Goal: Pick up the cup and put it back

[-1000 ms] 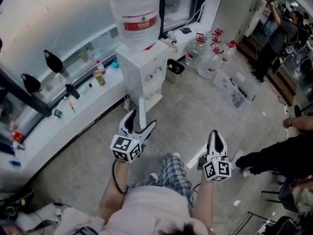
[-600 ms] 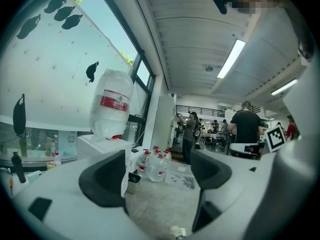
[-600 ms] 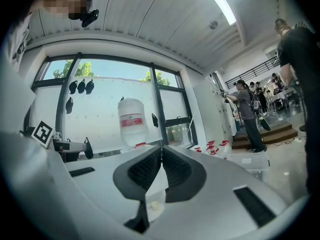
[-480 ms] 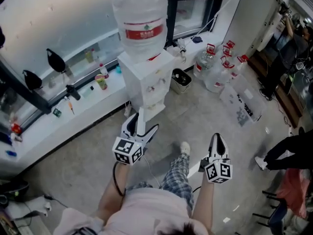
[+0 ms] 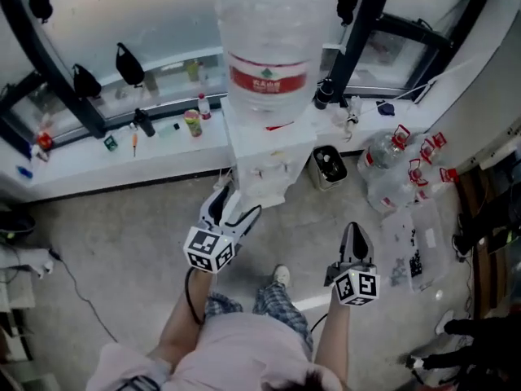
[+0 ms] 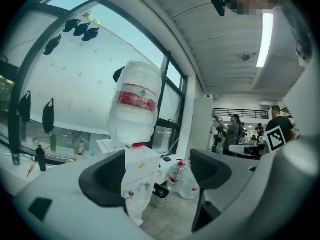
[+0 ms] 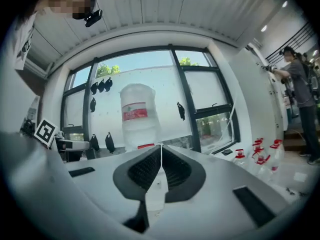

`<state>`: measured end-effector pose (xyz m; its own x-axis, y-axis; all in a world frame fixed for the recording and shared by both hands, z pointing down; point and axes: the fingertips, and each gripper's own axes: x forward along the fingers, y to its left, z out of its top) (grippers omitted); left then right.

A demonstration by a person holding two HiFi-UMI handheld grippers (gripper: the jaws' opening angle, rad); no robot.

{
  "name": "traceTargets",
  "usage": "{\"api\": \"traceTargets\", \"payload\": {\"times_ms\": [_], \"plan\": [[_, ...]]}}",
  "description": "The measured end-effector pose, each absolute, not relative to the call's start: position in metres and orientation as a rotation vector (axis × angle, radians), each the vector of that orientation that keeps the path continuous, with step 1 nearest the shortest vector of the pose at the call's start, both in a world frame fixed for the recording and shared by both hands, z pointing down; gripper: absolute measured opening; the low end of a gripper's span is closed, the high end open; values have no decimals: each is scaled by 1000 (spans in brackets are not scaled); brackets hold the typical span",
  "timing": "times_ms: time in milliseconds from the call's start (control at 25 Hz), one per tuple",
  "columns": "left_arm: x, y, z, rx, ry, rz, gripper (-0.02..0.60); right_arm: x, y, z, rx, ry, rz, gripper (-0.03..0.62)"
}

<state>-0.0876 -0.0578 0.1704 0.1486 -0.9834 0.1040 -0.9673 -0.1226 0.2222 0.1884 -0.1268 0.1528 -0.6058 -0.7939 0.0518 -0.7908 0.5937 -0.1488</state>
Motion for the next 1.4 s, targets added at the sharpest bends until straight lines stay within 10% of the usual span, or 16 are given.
{"api": "traceTargets", "payload": {"times_ms": [1400], "plan": [[-120,-80,201,1790,-2296,-32,391,62,-230,212,-681,3207,-280,17]]}}
